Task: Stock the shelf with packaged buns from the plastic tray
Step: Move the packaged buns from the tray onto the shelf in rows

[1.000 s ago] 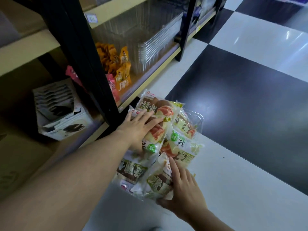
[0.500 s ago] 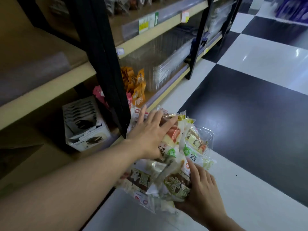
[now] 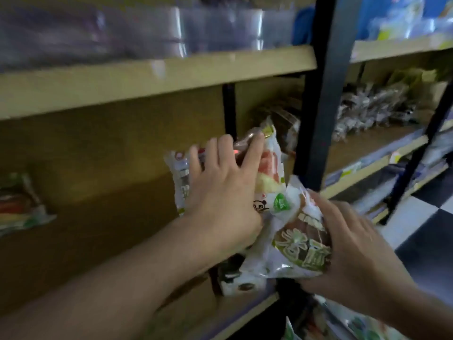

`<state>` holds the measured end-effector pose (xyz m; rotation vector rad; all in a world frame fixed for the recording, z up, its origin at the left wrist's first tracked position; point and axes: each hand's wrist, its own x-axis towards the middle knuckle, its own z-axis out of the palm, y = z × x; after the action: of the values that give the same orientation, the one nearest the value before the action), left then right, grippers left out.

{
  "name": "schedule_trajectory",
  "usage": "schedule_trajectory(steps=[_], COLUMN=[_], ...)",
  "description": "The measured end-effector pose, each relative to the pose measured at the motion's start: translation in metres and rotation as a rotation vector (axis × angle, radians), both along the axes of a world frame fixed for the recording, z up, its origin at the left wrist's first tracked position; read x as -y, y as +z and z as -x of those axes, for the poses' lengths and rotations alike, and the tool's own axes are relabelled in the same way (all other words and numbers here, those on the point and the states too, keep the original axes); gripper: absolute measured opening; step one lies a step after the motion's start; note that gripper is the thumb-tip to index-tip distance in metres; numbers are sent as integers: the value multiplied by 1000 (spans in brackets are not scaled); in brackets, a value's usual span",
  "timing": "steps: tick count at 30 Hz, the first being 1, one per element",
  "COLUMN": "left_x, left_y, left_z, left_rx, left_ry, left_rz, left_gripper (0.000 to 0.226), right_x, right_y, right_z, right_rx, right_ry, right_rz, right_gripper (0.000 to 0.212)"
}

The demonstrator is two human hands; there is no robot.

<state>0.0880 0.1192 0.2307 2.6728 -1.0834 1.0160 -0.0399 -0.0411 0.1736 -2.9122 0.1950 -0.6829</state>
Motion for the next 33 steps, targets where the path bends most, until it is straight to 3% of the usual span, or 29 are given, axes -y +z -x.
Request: schedule_trajectory(steps=[4,9,14,19,24,27,30,33], left_x=[-87,-145,-185,-210,-223,-230,-235,-236], left_y=[12,-21,-49,-55,-73,-72,-69,-78], left_z=[-33,-83,-128,-175,-201,-204,-194,-176], left_rx=[-47,-149,-82,-57,-246,-327,-315,-188], left_ry=[256,397,528,649,581,494,401,391], left_rz=[7,-76,-209,-267,-129,-94,-52,25], left_gripper=[123,125,131,124,131,138,121,83], right_x=[-48,-74,-96,-134,-173,-178,-170,-155], right_y=[50,58,33,26,9,-8,-20,-33], right_z=[-72,-150,-222,-285,-326,-333,-324,-310], right_rx=[-115,-1,-75,-4,-51,-94,-46,31], right_ry=[176,215,328,353,291,305,430,501], right_rz=[245,390,398,454,415,235,126,61], right_gripper=[120,120,117,117,117,124,125,92])
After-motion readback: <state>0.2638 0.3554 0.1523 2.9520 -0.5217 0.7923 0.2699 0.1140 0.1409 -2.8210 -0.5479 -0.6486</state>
